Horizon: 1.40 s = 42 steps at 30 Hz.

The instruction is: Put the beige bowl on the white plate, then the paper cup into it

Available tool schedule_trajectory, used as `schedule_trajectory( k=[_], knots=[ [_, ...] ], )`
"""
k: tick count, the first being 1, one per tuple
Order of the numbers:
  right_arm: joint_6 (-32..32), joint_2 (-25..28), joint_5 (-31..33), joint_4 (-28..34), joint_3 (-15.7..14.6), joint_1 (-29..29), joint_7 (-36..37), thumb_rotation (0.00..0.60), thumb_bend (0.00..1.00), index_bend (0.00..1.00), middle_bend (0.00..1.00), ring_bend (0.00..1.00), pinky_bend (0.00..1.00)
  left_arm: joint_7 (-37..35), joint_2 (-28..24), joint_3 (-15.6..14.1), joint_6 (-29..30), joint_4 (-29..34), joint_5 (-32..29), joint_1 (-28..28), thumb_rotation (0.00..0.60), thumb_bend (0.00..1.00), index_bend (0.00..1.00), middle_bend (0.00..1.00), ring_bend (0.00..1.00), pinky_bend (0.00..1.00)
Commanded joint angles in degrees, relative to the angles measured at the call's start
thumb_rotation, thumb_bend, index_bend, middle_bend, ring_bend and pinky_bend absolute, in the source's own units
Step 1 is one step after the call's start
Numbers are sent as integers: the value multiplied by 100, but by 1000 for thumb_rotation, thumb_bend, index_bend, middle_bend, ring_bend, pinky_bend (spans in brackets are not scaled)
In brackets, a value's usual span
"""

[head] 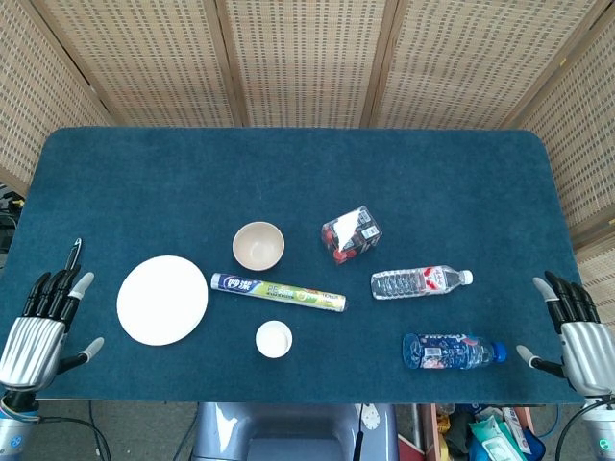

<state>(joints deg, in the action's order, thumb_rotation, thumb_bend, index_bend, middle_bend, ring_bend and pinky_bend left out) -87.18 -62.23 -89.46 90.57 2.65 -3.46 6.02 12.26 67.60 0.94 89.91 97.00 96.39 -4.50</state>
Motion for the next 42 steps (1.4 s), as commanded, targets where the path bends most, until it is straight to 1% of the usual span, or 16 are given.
schedule_trajectory(
  k=[1,5,8,11,12,14,15,18,20,23,28,34,37,42],
  knots=[
    [-2,3,7,-6,5,0,24,600,142,9,0,0,0,153,-80,99,-178,161,50,-179,600,160,93,0,0,0],
    [8,16,37,-27,16,2,98,600,142,9,0,0,0,526,-184,319,-567,545,82,-556,600,176,150,0,0,0],
    [8,28,59,-42,28,5,165,600,142,9,0,0,0,756,-152,508,-842,731,63,-841,600,185,182,0,0,0],
    [17,39,78,-74,34,6,256,600,142,9,0,0,0,950,-37,738,-1233,837,-166,-1170,600,202,200,0,0,0],
    [18,46,80,-88,38,4,309,600,142,9,0,0,0,1041,26,849,-1458,852,-353,-1331,600,213,206,0,0,0],
    [20,63,132,-137,64,11,452,600,142,9,0,0,0,1235,307,1238,-2202,749,-1023,-1893,600,229,223,0,0,0],
    [36,68,148,-165,68,8,510,600,142,9,0,0,0,1412,419,1359,-2398,687,-1318,-2065,600,234,233,0,0,0],
    [69,77,175,-215,74,1,622,600,142,9,0,0,0,1866,664,1524,-2675,493,-1859,-2386,600,249,253,0,0,2],
    [73,83,178,-231,78,1,672,600,142,9,0,0,0,2057,791,1576,-2801,357,-2108,-2541,600,257,266,0,0,7],
    [69,101,199,-263,87,11,818,600,142,9,0,0,0,2429,1060,1625,-3075,-4,-2633,-2857,600,265,285,0,0,16],
    [136,110,272,-356,114,-3,1011,600,142,9,0,0,0,2776,1462,1564,-3353,-471,-3269,-3248,600,269,311,0,0,34],
    [220,100,345,-449,139,-26,1152,600,142,9,0,0,0,2979,1922,1380,-3505,-1024,-3574,-3592,600,279,327,0,0,35],
    [249,96,377,-482,151,-32,1205,600,142,9,0,0,0,2983,2111,1341,-3540,-1214,-3680,-3730,600,286,354,0,0,37],
    [277,93,427,-523,168,-31,1281,600,142,9,0,0,0,3062,2268,1259,-3553,-1381,-3712,-3882,600,294,374,0,0,40]
  ],
)
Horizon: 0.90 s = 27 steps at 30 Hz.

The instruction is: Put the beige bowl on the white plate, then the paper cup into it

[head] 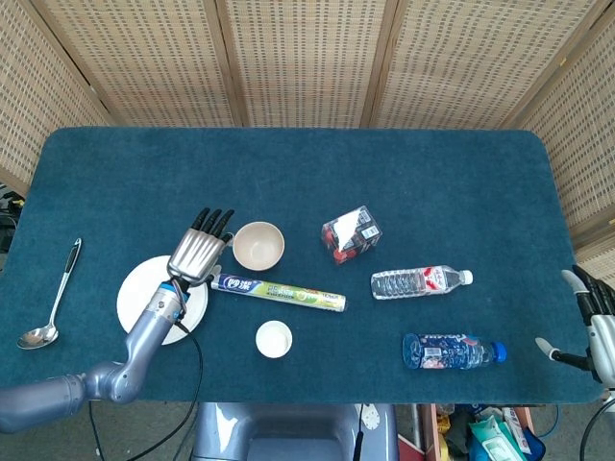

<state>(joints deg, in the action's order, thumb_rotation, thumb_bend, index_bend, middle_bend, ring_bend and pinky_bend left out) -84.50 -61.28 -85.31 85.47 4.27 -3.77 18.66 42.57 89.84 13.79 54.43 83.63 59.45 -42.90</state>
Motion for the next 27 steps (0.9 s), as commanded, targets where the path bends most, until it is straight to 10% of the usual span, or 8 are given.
schedule_trajectory(
  k=[1,27],
  knots=[
    [13,-2,19,-21,8,0,28,600,142,9,0,0,0,42,67,-36,-6,-65,-29,-64,600,295,376,0,0,40],
    [60,-35,125,-281,86,16,502,600,142,9,0,0,0,508,1010,-219,1,-1090,-720,-798,600,340,515,0,0,79]
  ],
)
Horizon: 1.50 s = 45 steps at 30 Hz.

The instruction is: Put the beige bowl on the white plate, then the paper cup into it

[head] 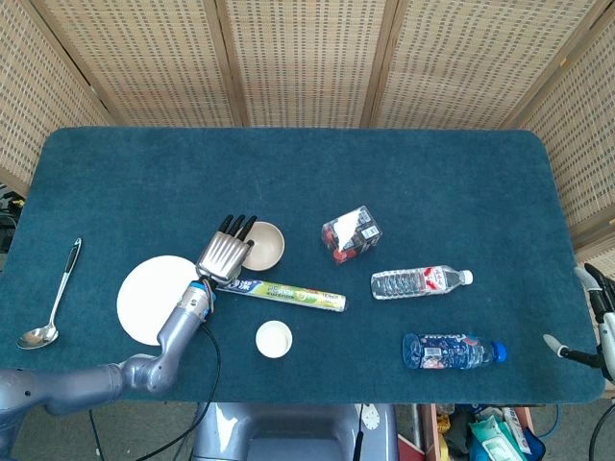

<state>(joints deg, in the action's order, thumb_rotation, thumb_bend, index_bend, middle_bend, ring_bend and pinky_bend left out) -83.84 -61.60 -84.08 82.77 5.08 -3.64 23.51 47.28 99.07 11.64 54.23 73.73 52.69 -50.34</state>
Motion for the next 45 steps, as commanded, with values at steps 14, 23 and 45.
schedule_trajectory(
  k=[14,23,45],
  knots=[
    [-60,-11,-79,-1,-10,14,-14,600,142,9,0,0,0,-265,107,-103,388,-307,226,40,600,403,747,0,0,120],
    [-119,9,-89,53,-11,44,-122,600,142,9,0,0,0,-617,-874,-296,903,919,882,423,600,404,747,0,0,119],
    [-304,35,-209,291,-43,111,-484,600,142,9,0,0,0,-2454,-2939,-2123,1913,1904,3078,2156,600,405,747,0,0,104]
  ],
)
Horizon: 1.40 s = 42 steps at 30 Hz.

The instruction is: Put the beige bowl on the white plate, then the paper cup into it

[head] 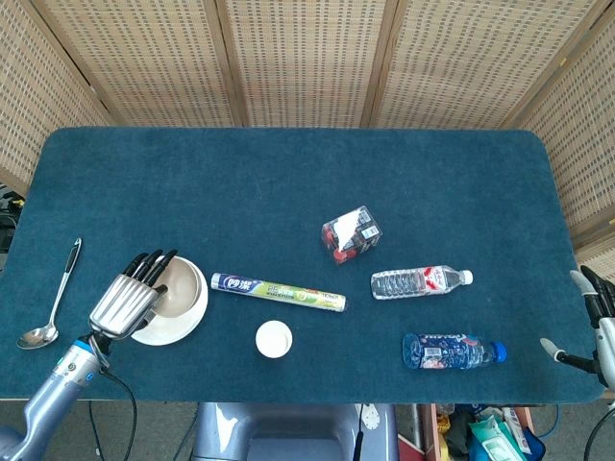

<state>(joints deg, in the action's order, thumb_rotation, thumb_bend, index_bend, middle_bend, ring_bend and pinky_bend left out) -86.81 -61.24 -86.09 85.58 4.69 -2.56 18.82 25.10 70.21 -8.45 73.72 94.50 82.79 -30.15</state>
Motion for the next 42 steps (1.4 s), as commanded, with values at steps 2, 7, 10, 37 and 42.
schedule_trajectory(
  k=[2,7,10,37,42],
  knots=[
    [-11,-1,-16,24,-8,5,-36,600,142,9,0,0,0,-373,-6,-140,-117,-339,64,191,600,404,747,0,0,103],
    [-28,5,-18,43,-4,11,-43,600,142,9,0,0,0,-631,268,-97,-336,-767,-32,288,600,405,747,0,0,101],
    [-31,12,-13,43,-3,17,-25,600,142,9,0,0,0,-699,534,14,-685,-1117,-223,252,600,405,747,0,0,98],
    [-62,16,-24,86,-3,37,-62,600,142,9,0,0,0,-693,747,383,-1283,-1409,-483,299,600,220,381,0,0,26],
    [-56,11,-23,83,-1,34,-62,600,142,9,0,0,0,-822,692,442,-1198,-1362,-393,337,600,158,244,0,0,13]
  ],
)
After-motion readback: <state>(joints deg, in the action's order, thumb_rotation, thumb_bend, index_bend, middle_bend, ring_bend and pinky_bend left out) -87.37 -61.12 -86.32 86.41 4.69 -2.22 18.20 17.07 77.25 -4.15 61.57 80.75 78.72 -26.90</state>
